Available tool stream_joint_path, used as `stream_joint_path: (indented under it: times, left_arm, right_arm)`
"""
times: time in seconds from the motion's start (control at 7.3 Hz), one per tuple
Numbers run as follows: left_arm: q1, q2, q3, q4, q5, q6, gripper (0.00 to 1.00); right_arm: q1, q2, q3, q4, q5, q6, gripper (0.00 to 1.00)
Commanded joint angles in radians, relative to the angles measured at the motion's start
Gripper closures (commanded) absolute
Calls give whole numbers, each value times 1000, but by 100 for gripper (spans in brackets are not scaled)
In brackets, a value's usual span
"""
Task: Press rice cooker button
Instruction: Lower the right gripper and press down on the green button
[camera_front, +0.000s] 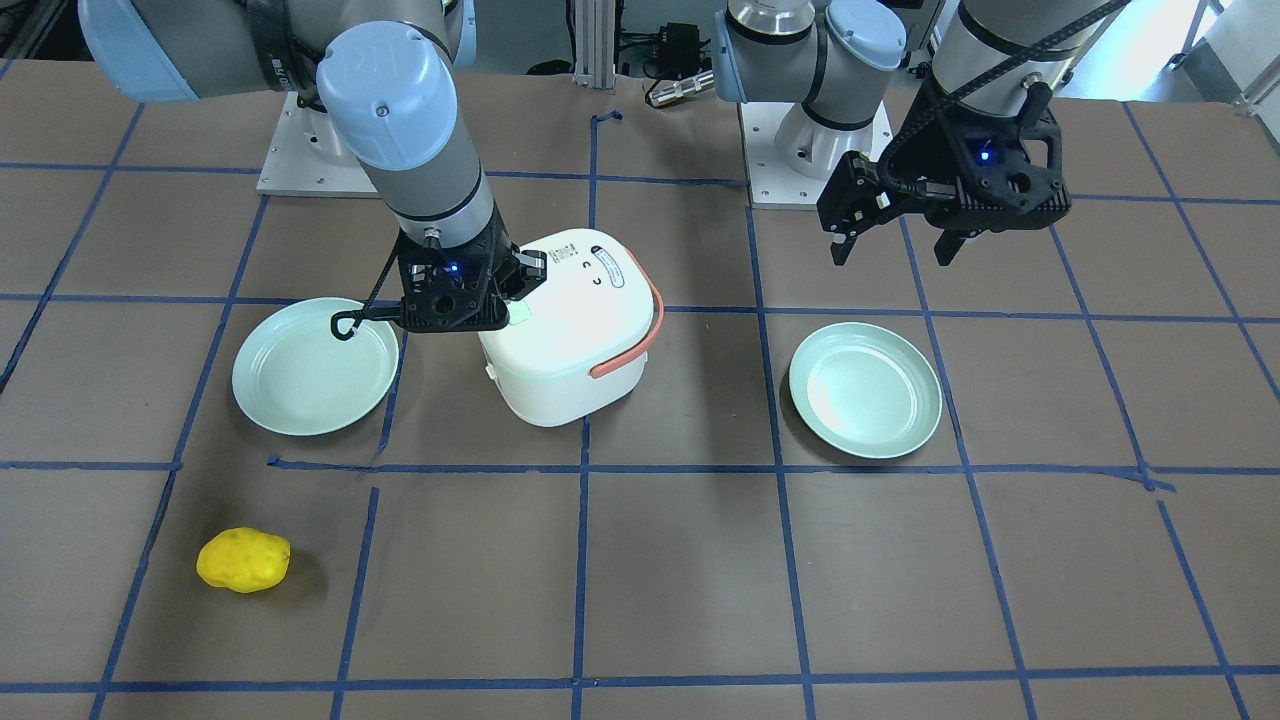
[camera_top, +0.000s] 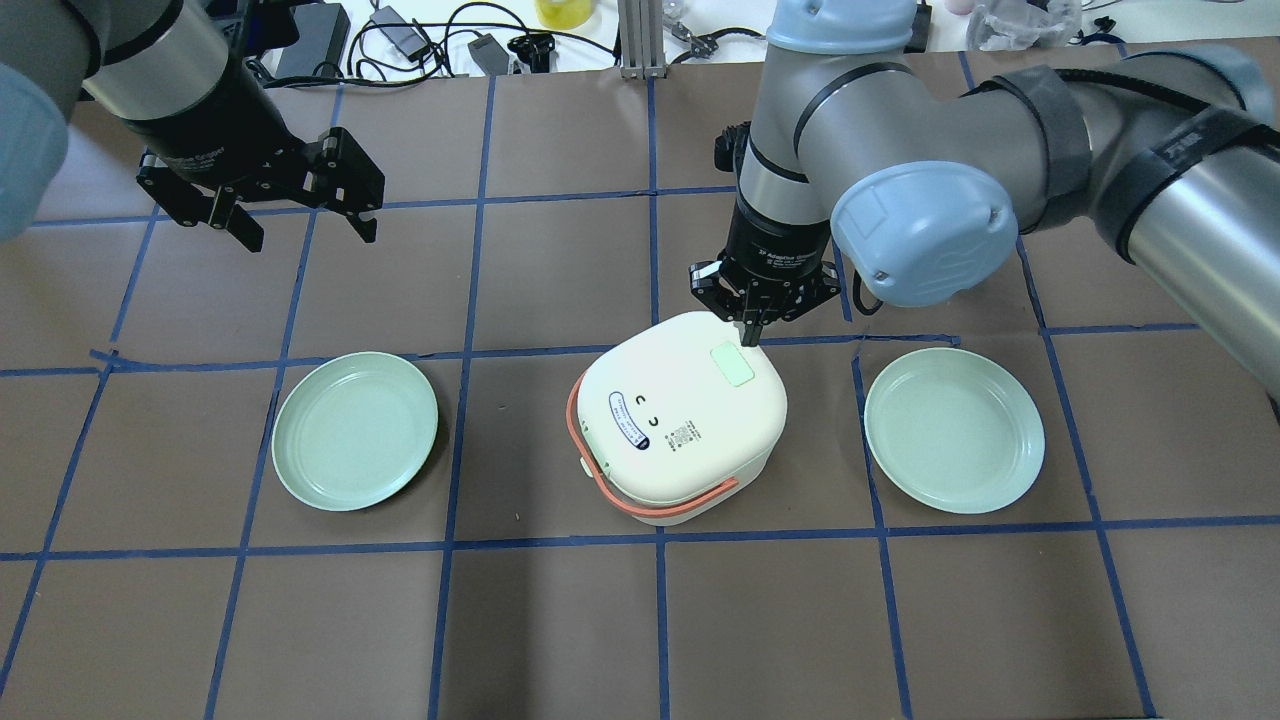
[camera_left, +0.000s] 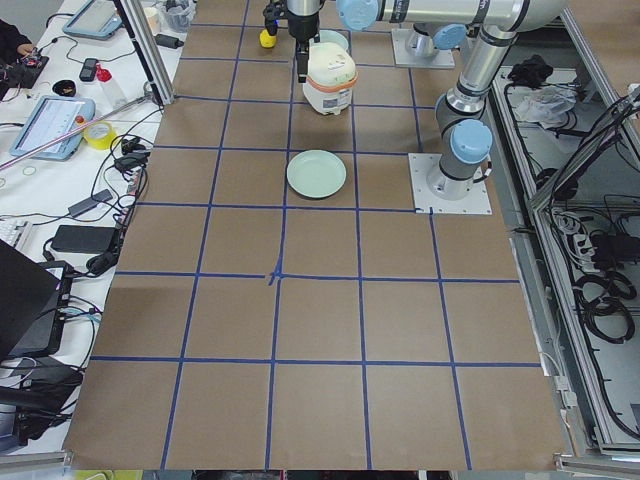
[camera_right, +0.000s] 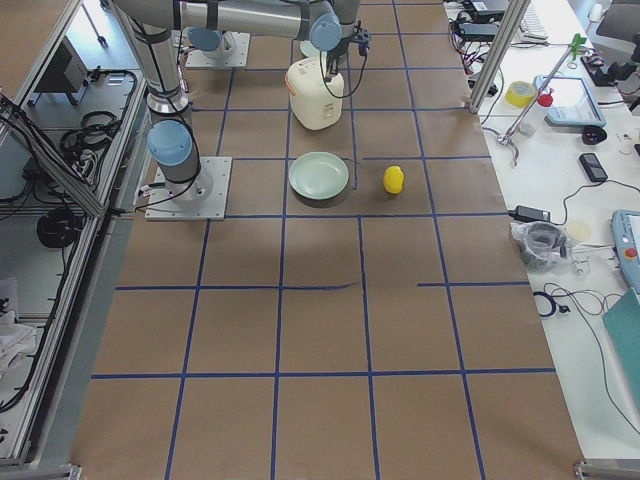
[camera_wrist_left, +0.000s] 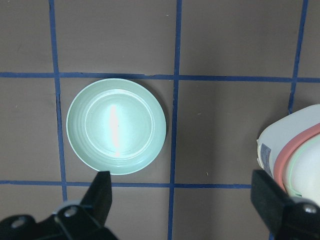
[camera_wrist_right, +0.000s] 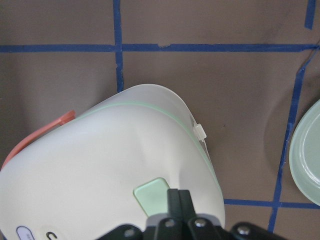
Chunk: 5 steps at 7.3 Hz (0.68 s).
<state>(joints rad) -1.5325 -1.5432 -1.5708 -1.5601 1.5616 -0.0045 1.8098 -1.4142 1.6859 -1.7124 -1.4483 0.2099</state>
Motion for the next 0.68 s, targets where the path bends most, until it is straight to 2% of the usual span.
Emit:
stream_joint_path:
  times: [0.0,0.55]
  left_arm:
    - [0,0,0,0,0,1,0]
    - [0,0,0,0,0,0,0]
  right_arm:
    - [3,3,14,-1,0,-6,100]
    - [3,3,15,-1,28,-9,100]
